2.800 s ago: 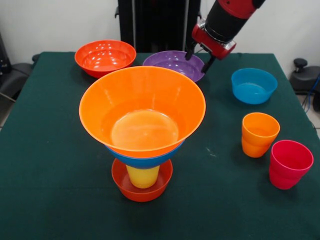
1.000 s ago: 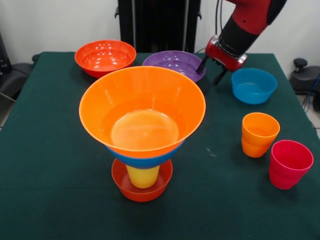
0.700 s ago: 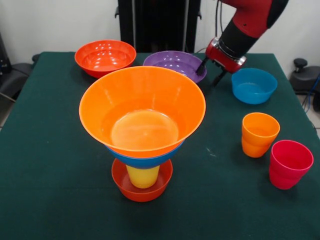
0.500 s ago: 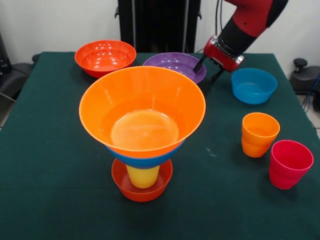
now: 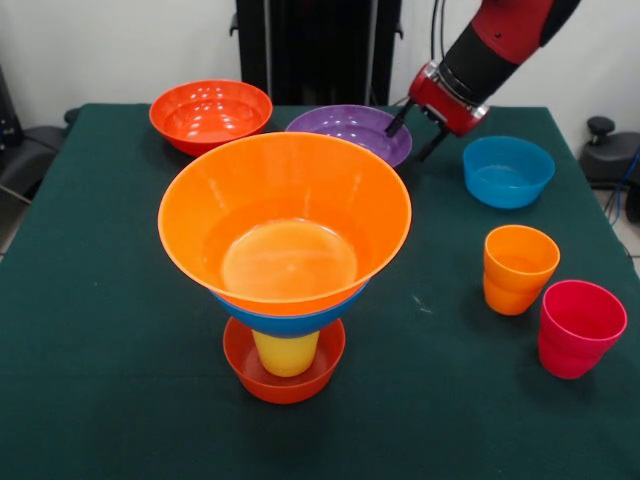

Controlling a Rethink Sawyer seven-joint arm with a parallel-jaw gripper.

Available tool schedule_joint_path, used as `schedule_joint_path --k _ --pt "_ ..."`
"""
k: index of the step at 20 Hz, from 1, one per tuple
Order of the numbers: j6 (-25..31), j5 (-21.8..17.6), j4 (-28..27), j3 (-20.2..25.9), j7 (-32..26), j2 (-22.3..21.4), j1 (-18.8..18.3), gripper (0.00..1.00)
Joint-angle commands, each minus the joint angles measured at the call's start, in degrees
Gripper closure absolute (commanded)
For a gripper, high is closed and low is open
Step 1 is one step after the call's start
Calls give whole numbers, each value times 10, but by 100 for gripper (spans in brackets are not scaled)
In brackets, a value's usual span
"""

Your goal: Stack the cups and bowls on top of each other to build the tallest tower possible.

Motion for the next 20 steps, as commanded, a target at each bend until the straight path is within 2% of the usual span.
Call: schedule_joint_path --k 1,11,12,20 --pt "3 20 19 51 103 7 -20 0" --pt "-9 22 22 65 105 5 -26 0" --pt "-12 22 23 66 103 4 -26 100" --pt "-14 10 28 82 79 -5 -44 100"
